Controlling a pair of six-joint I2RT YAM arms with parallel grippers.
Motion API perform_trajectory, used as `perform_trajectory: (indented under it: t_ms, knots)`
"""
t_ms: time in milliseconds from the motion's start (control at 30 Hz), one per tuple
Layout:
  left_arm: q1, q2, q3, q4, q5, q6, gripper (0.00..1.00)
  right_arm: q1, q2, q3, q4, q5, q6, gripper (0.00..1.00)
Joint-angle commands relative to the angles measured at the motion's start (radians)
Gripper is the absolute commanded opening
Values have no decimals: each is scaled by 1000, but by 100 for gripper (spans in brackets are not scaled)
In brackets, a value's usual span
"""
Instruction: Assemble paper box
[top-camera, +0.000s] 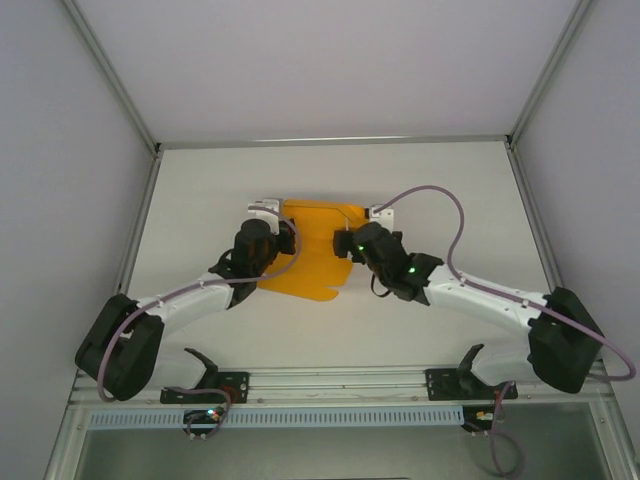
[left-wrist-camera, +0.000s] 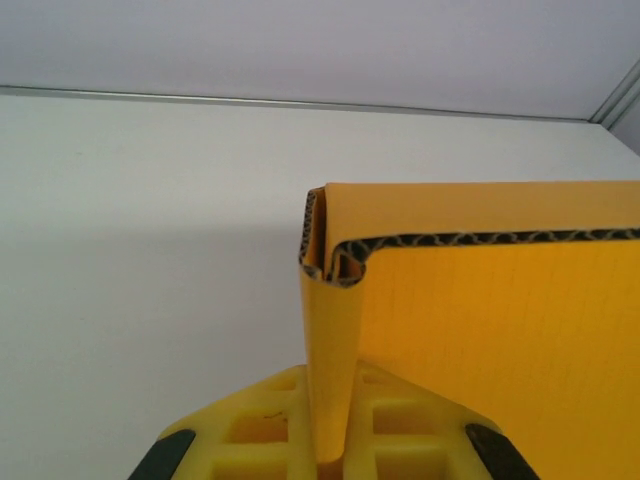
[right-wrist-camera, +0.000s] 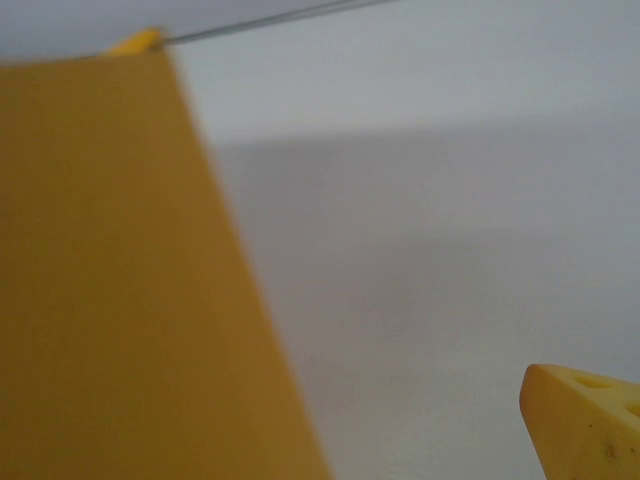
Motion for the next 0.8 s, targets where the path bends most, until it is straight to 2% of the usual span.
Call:
perform_trajectory:
  t_ms: [0,233,333,500,633,767]
  knots:
    - [-26,-7,66,32,34,-92,0,49,68,49,-6,278,116,100]
    - [-29,-13,70,10,32,-103,0,101,156,140,-112,472,168,100]
    - [-28,-12,73,-5,15,-96,0,106,153,166,-184,485,169,100]
    - [-6,3,75,-53,-21,-62,0,106,35,110,-173,359,53,100]
    - [28,11,69,-69,1,-68,0,103,-162,25,-223,264,-14,100]
    - [43,23,70,-69,40,-65,0,55,-367,-67,-221,88,-102,100]
